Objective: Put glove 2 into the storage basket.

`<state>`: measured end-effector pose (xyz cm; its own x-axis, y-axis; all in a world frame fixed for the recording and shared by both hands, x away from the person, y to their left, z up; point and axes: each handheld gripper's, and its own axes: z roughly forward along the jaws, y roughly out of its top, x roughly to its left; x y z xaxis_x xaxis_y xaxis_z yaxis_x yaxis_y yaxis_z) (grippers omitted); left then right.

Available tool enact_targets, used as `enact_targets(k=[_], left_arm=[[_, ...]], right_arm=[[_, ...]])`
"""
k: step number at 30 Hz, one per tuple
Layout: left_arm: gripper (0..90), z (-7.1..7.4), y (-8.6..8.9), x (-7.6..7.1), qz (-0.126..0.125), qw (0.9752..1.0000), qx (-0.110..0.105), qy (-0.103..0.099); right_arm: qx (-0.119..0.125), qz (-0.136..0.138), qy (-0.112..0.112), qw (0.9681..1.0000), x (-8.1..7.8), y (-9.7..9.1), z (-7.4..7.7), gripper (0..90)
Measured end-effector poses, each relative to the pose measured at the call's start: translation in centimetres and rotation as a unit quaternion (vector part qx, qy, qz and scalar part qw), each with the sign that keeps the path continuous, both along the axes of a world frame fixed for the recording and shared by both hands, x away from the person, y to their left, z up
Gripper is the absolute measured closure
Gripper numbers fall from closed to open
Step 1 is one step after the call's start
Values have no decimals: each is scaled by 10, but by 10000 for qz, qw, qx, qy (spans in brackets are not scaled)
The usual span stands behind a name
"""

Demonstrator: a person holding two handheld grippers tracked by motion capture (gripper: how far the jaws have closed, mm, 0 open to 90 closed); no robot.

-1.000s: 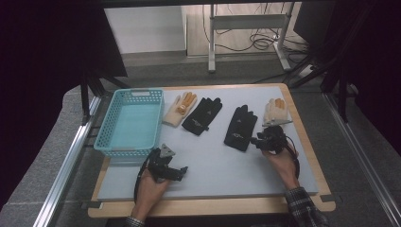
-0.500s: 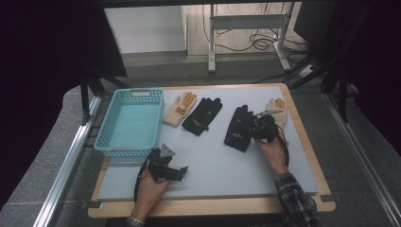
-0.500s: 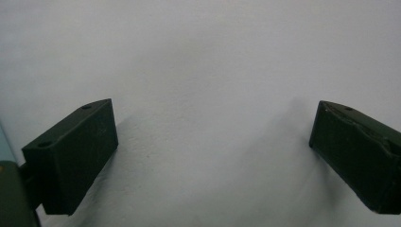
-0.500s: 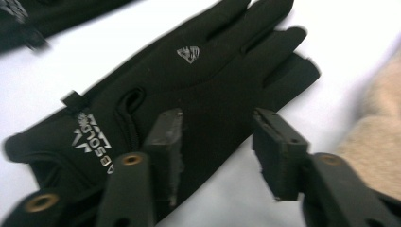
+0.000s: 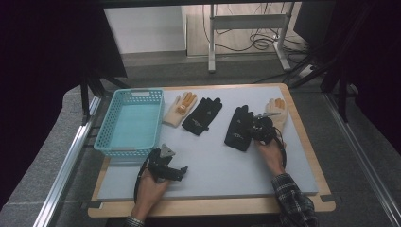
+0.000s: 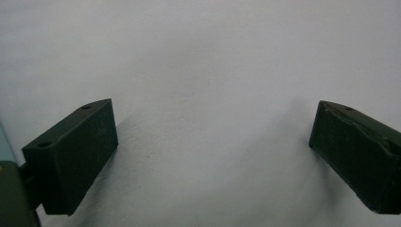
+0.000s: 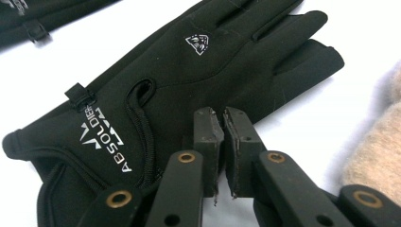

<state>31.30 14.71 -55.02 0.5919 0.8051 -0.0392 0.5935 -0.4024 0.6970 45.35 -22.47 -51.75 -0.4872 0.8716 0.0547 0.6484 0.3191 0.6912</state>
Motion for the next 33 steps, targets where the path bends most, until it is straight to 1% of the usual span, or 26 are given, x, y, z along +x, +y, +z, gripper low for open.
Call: enact_targets(k=[4, 7, 11, 15, 16, 19, 23, 24, 25, 26, 28, 29, 32, 33], left_arm=[[23, 0, 0, 0, 1, 10000, -1, 0], [23, 0, 0, 0, 1, 10000, 1, -1], [22, 0, 0, 0, -2, 10000, 3, 1], [22, 0, 0, 0, -2, 10000, 4, 1], [23, 0, 0, 0, -1, 10000, 3, 1], [23, 0, 0, 0, -2, 10000, 1, 1], [23, 0, 0, 0, -5, 10000, 7, 0], [23, 0, 0, 0, -5, 10000, 7, 0], [23, 0, 0, 0, -11, 10000, 12, -4], [22, 0, 0, 0, -11, 10000, 11, -3], [22, 0, 0, 0, -3, 10000, 2, 4], [22, 0, 0, 0, -4, 10000, 2, 3], [22, 0, 0, 0, 1, 10000, 1, 0], [23, 0, 0, 0, 0, 10000, 0, 0]], right_arm=[[159, 15, -99, 9998, -3, -2, 5, 846], [350, 75, -194, 9992, -8, -3, 16, 849], [442, 191, -335, 9983, -13, -1, 32, 853], [478, 300, -440, 9974, -18, 1, 46, 861], [475, 321, -474, 9972, -20, 2, 49, 879], [457, 397, -572, 9965, -27, 3, 61, 880], [358, 453, -696, 9959, -39, 1, 78, 881], [358, 453, -696, 9959, -39, 1, 78, 881], [300, 492, -747, 9955, -45, 2, 84, 881], [242, 531, -759, 9954, -48, 3, 86, 881], [133, 627, -742, 9952, -53, 7, 87, 880], [80, 658, -730, 9951, -55, 11, 84, 880], [-96, 756, -612, 9952, -56, 20, 69, 879], [-78, 793, -559, 9953, -56, 23, 63, 878]])
